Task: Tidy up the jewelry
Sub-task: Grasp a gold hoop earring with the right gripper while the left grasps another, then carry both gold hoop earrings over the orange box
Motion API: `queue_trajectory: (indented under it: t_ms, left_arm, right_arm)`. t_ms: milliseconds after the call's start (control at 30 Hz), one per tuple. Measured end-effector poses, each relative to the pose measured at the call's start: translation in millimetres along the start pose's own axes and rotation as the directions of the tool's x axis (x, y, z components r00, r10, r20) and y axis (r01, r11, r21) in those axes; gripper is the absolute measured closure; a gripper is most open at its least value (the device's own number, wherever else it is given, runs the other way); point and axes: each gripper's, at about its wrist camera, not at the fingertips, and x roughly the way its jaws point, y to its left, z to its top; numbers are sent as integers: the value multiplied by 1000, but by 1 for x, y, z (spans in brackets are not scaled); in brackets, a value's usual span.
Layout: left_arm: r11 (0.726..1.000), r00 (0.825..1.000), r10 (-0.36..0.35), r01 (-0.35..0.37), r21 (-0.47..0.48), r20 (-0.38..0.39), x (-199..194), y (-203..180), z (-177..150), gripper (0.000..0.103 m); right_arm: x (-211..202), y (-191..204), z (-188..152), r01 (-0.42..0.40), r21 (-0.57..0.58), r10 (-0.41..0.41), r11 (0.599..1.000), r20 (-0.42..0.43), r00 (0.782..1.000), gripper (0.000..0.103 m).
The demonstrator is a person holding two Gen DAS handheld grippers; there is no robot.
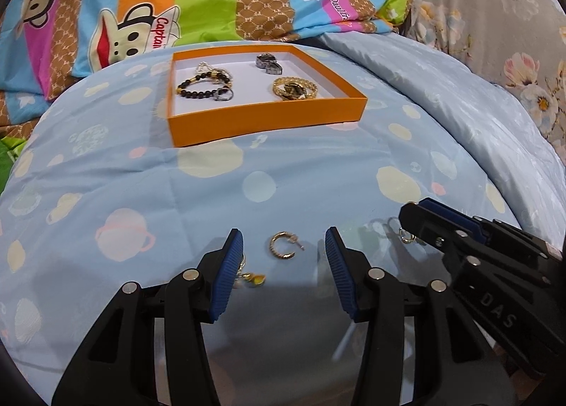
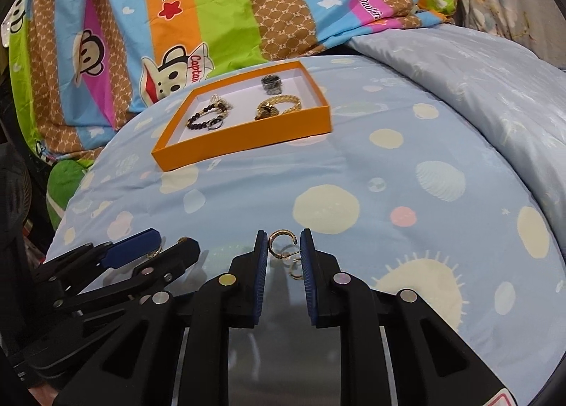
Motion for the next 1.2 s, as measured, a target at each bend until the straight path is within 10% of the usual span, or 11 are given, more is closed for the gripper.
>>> queue_trajectory:
  t_ms: [367, 1200]
  left_arm:
    - [1000, 1000, 17, -17, 4, -16, 8, -3, 1, 85]
    - [999, 995, 33, -30, -33, 99, -11, 30, 59, 85]
  right_arm:
    - [-3, -9, 0, -7, 22, 7, 1000, 8, 1000, 85]
    - [5, 6, 61, -29, -24, 30, 999, 82, 996, 85]
